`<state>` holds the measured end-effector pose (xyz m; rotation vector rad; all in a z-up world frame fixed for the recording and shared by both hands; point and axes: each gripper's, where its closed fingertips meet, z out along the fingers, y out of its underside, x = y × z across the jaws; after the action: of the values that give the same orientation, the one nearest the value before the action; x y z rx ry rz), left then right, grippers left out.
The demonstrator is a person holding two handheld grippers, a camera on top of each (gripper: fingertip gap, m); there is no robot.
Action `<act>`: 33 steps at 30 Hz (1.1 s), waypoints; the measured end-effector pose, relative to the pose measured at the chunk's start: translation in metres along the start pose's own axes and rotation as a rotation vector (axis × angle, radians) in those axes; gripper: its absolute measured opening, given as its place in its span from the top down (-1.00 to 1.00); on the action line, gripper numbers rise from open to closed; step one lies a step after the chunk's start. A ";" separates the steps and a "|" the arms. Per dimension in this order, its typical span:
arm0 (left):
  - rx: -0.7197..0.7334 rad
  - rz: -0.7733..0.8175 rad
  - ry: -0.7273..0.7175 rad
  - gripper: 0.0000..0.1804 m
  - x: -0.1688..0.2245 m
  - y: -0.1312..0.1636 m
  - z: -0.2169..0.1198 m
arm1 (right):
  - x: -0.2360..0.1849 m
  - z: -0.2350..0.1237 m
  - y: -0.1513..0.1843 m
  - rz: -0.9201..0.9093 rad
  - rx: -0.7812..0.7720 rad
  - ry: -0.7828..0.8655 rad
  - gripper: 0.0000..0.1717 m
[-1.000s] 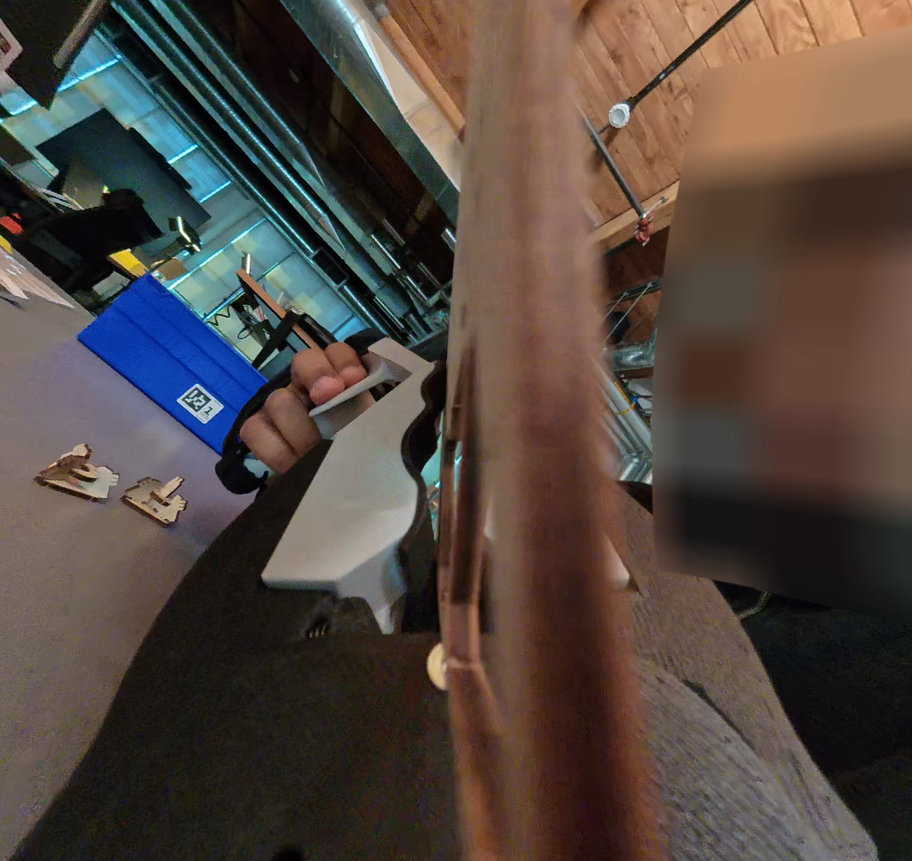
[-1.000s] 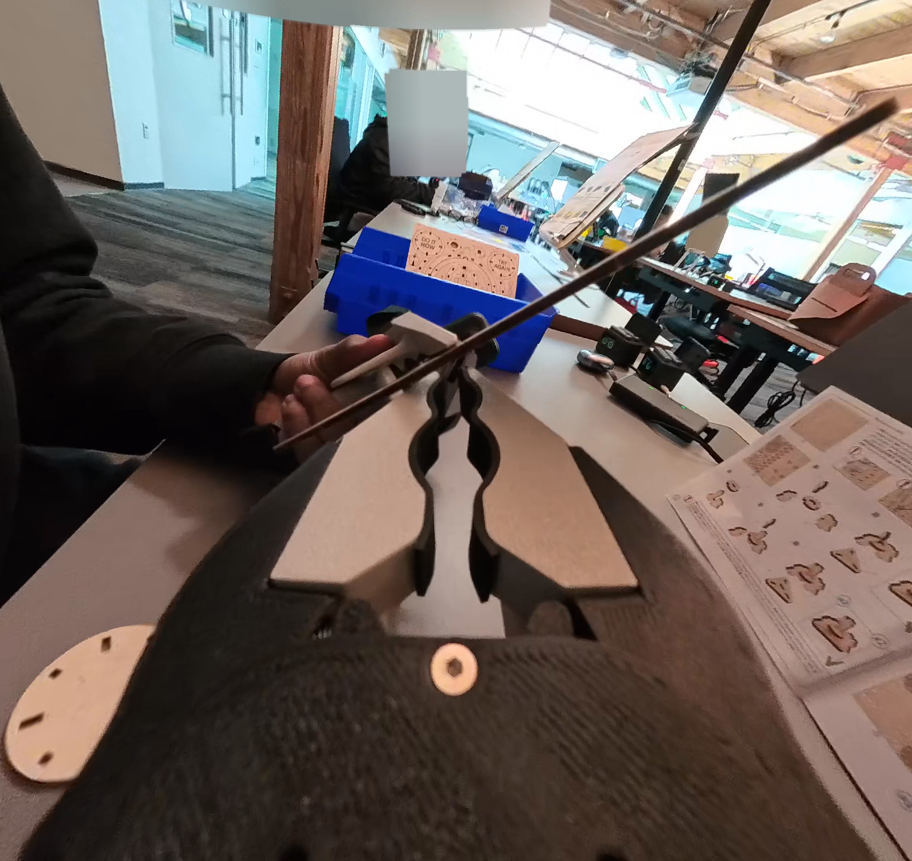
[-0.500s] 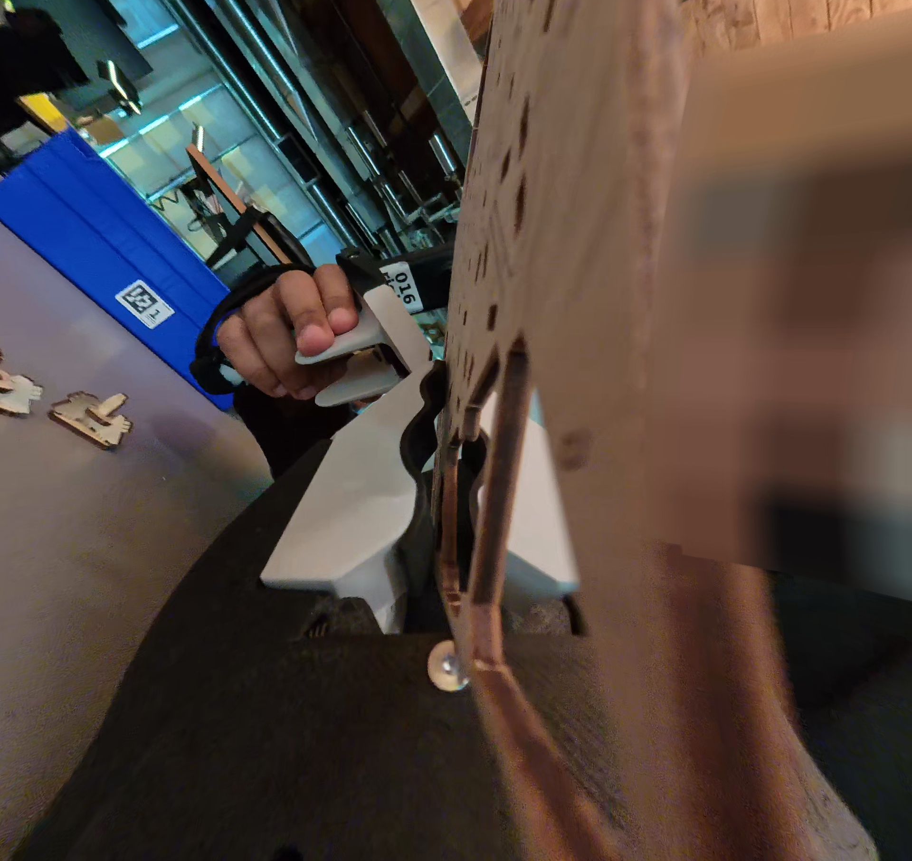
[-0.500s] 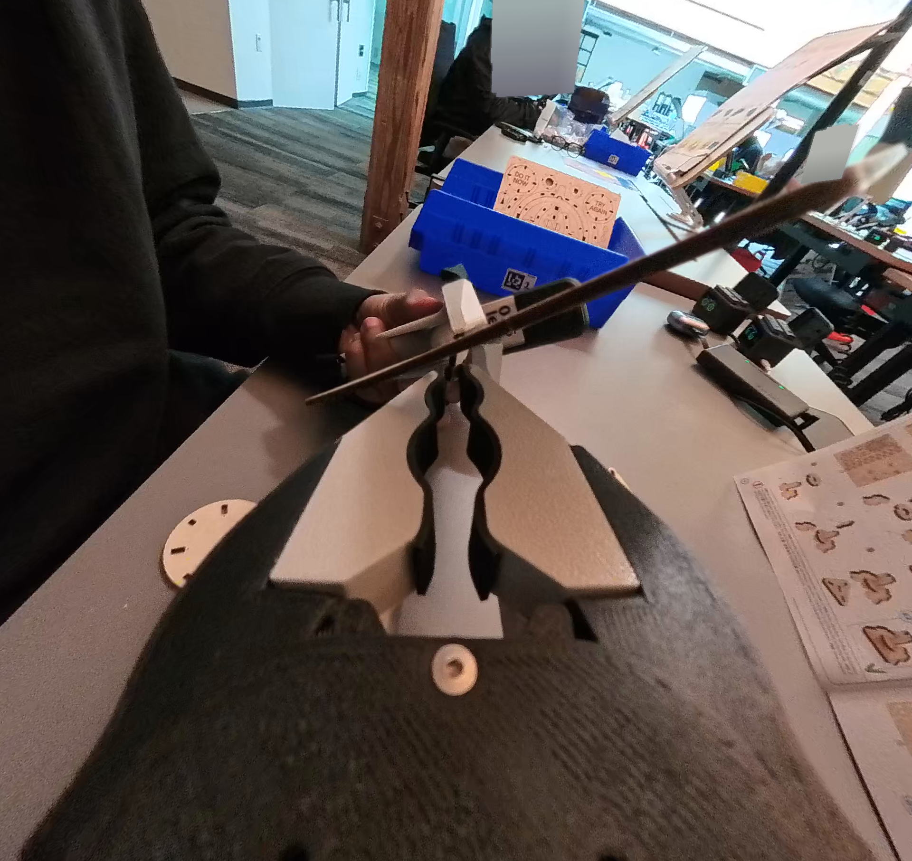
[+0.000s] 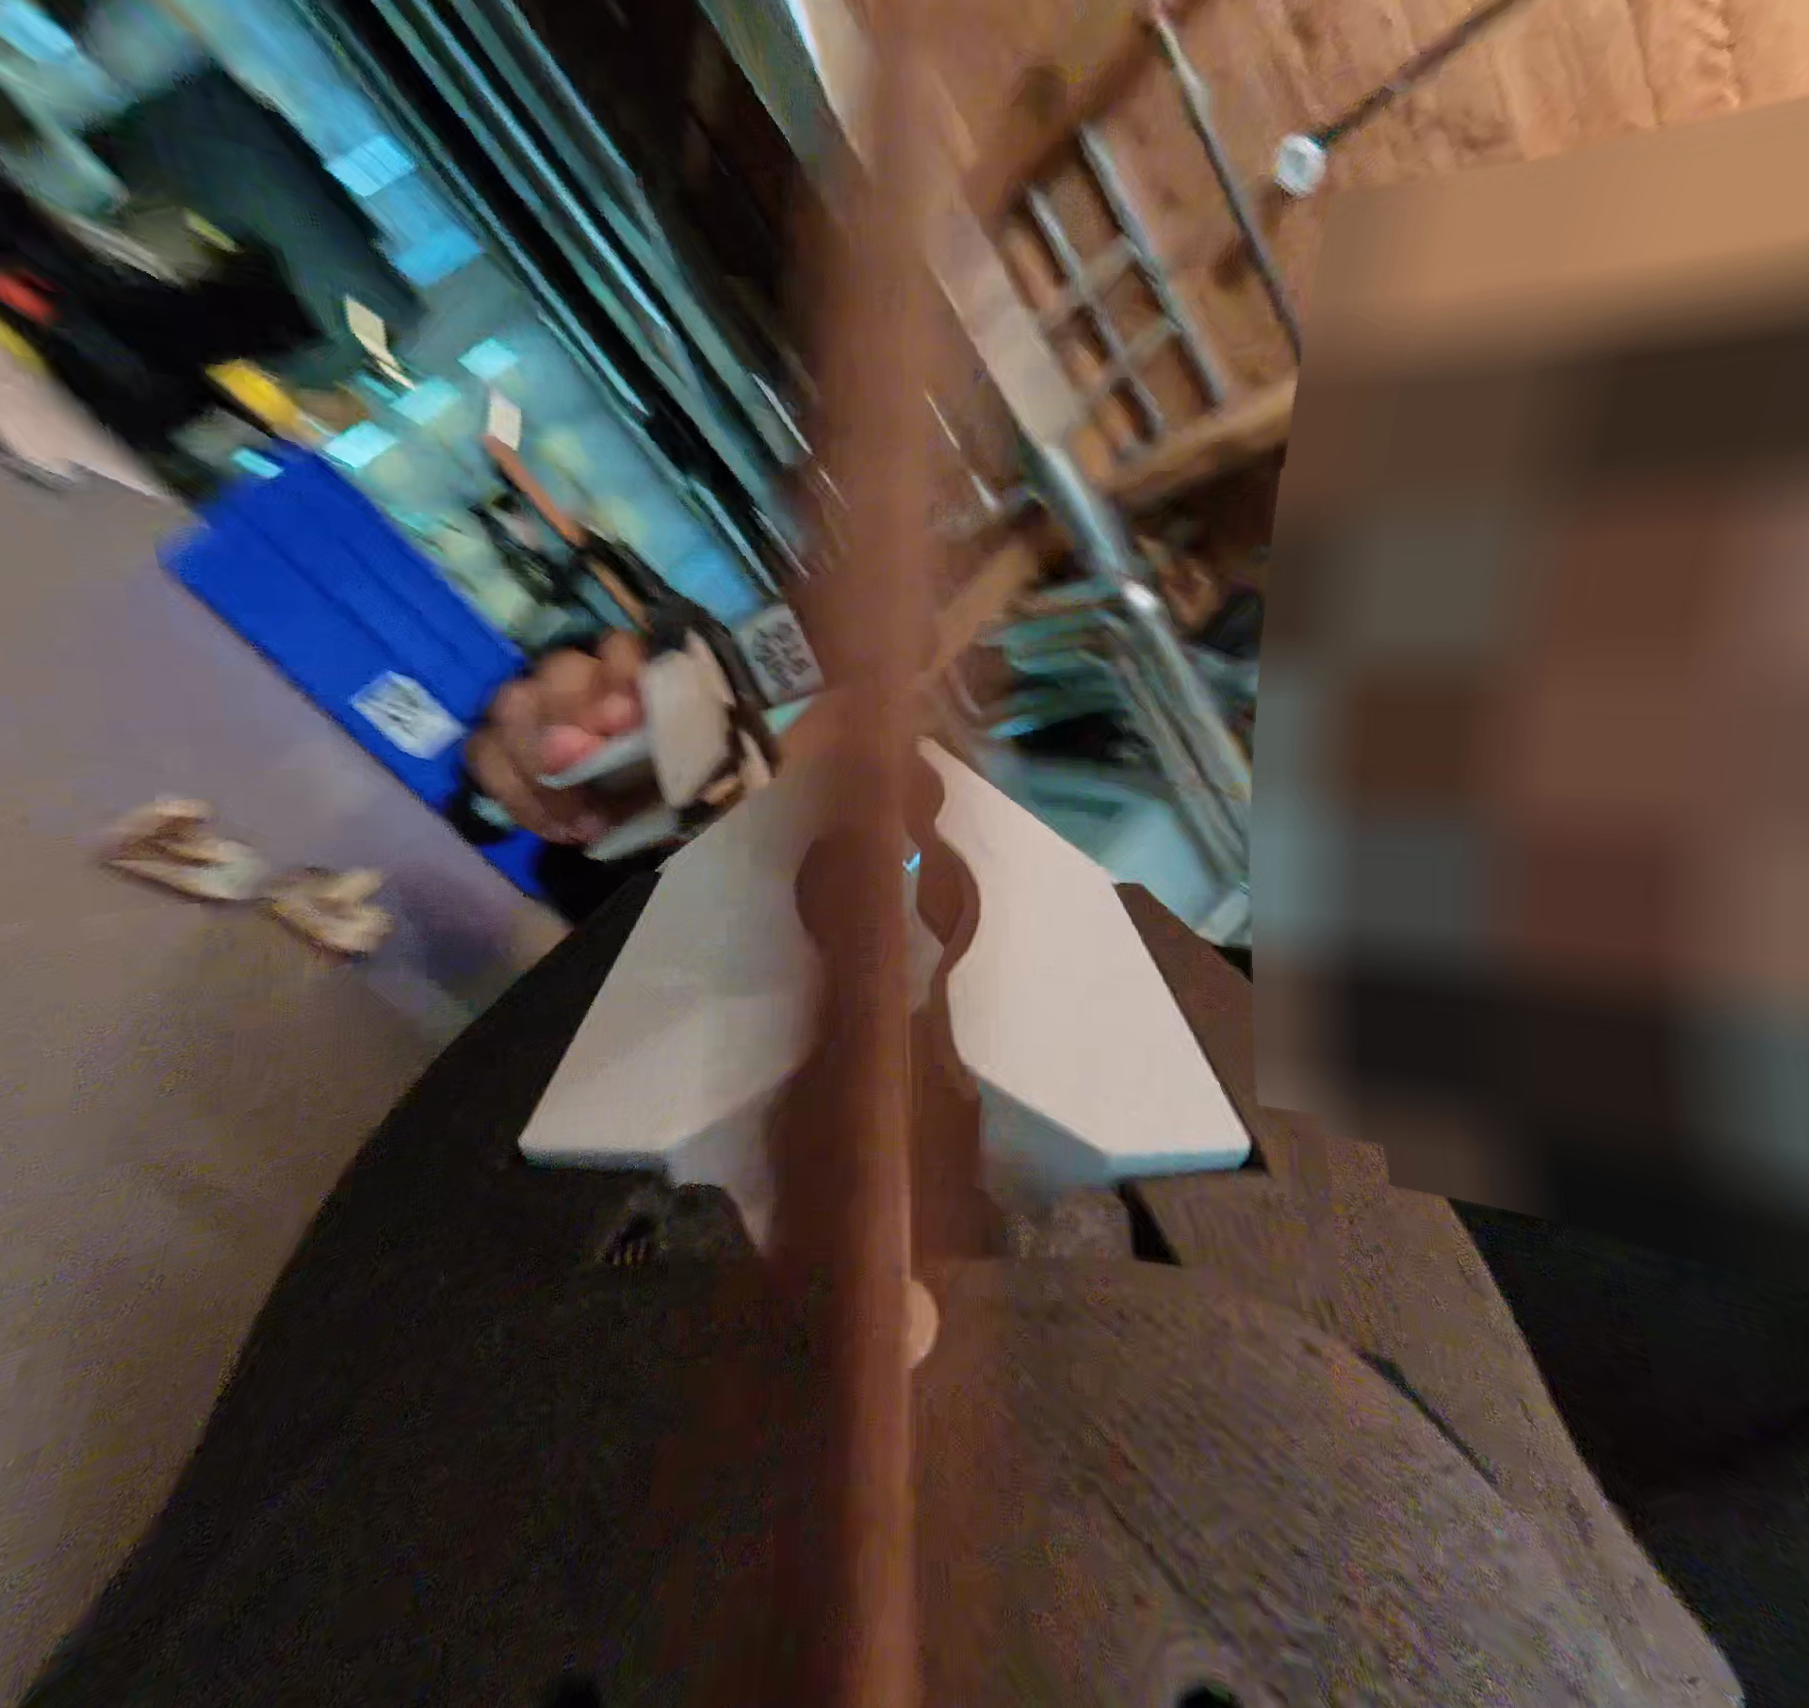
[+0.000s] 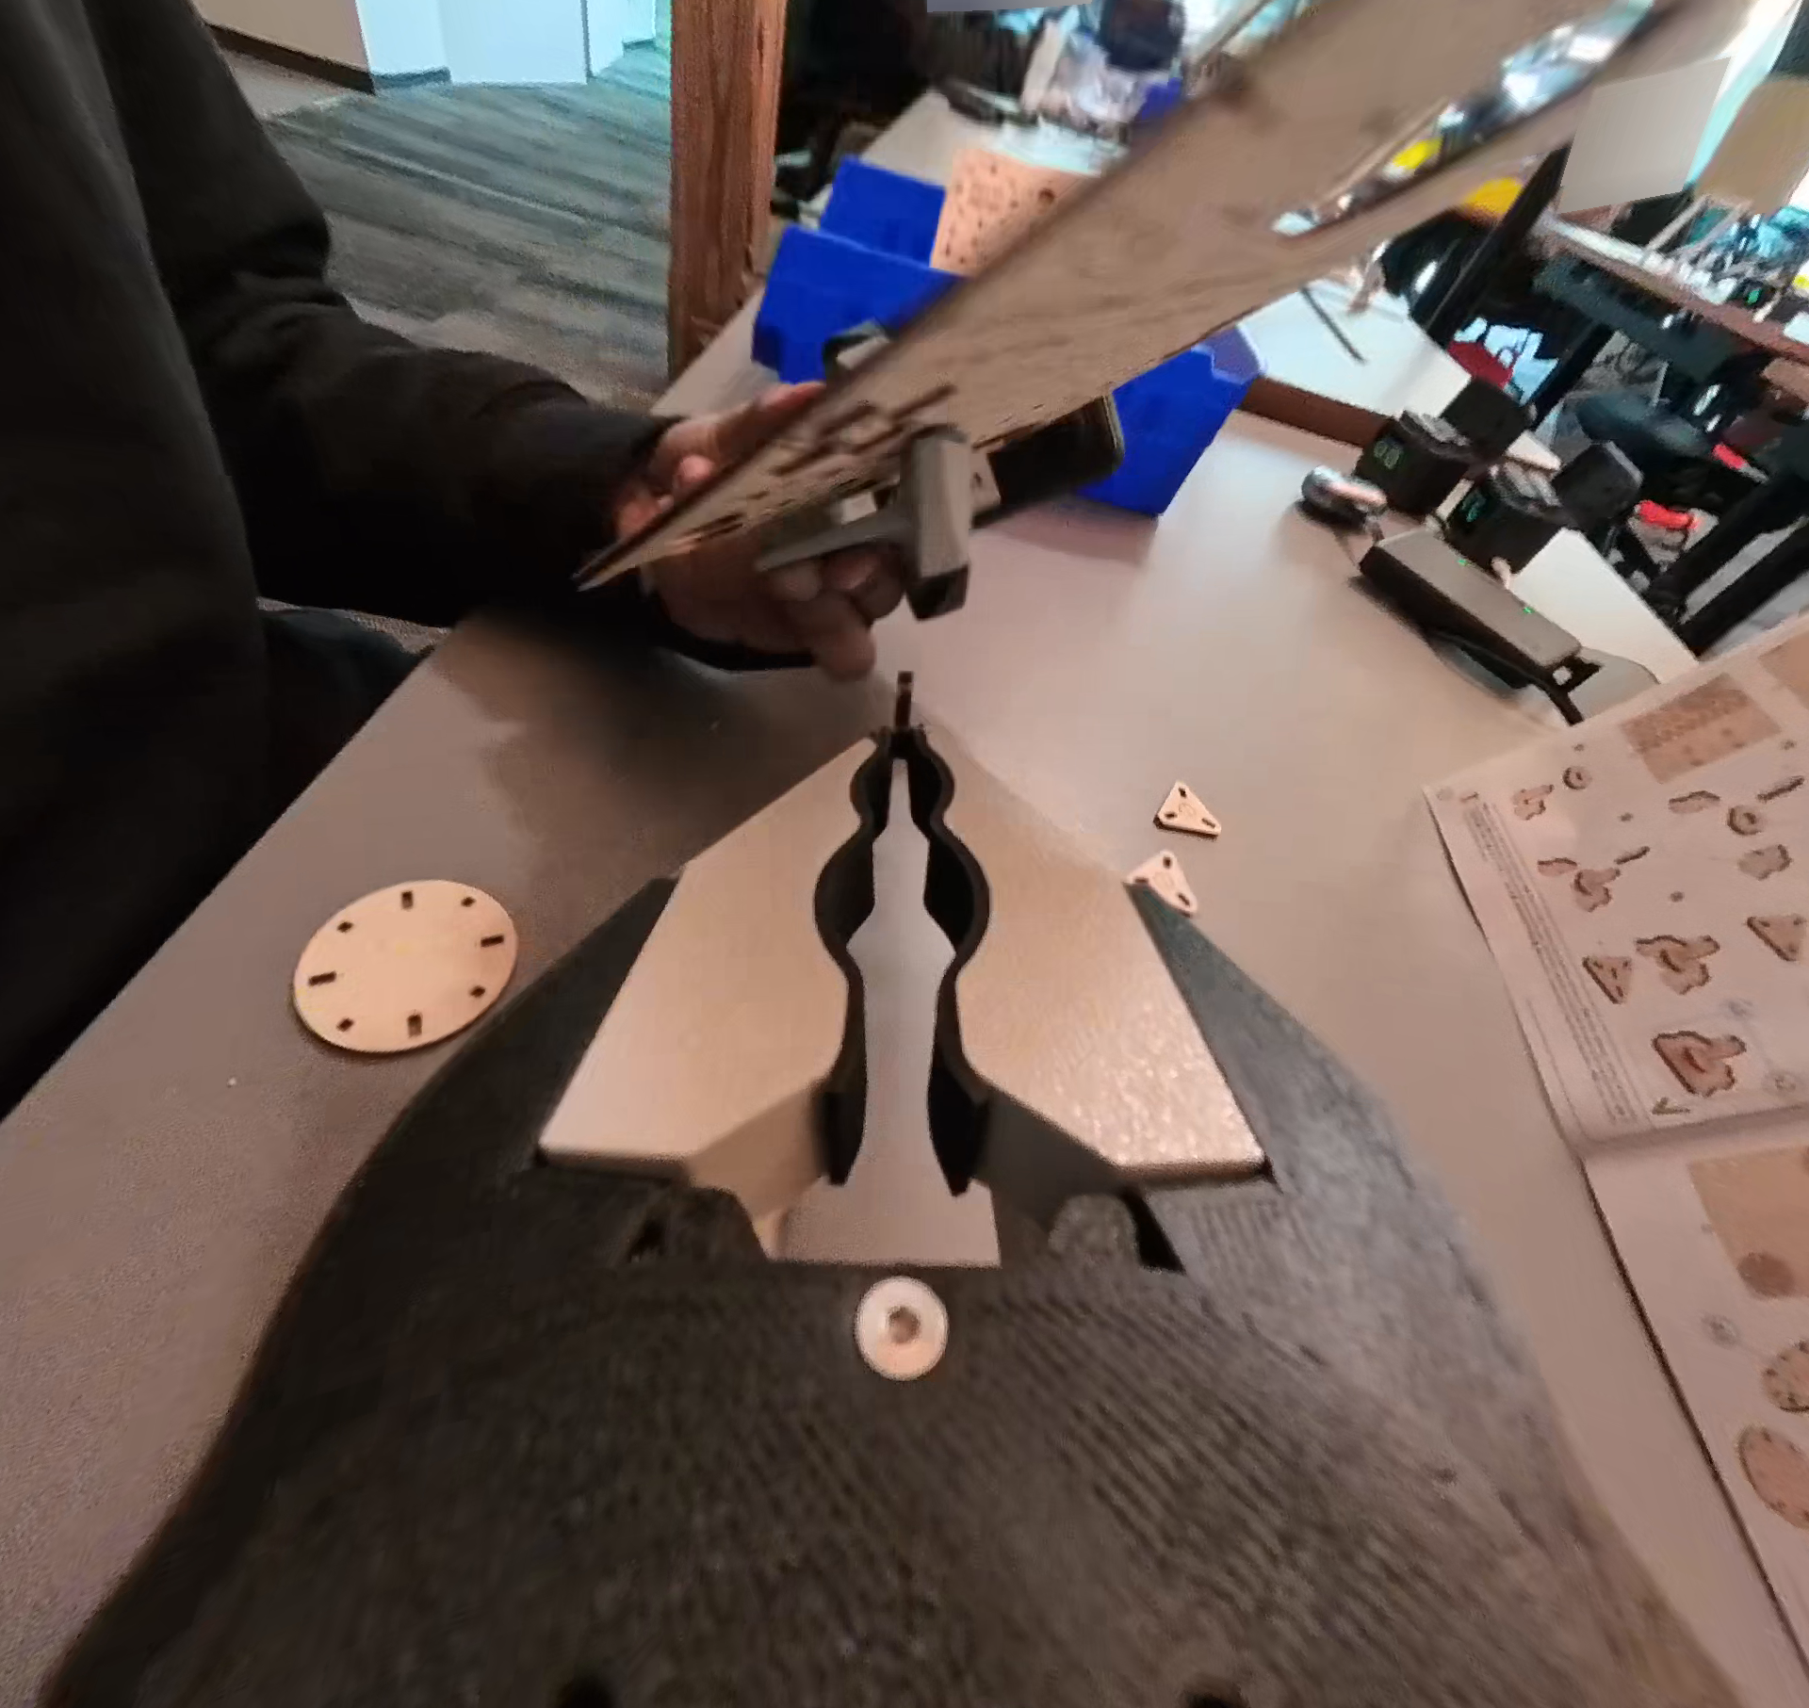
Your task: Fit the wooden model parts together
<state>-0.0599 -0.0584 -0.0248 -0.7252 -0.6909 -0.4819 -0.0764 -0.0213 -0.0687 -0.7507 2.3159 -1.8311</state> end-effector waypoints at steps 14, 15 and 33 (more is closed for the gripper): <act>0.259 0.126 -0.308 1.00 -0.034 -0.051 -0.055 | 0.002 0.038 0.049 0.233 -0.332 0.096 0.98; 0.252 0.140 -0.324 1.00 -0.035 -0.051 -0.054 | 0.000 0.041 0.051 0.294 -0.335 0.090 0.97; 0.231 0.218 -0.380 1.00 -0.037 -0.049 -0.052 | 0.036 0.036 0.018 0.410 -0.050 0.257 0.64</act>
<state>-0.0947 -0.1233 -0.0583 -0.6694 -0.9914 -0.0589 -0.1000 -0.0654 -0.0869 -0.0294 2.4373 -1.7667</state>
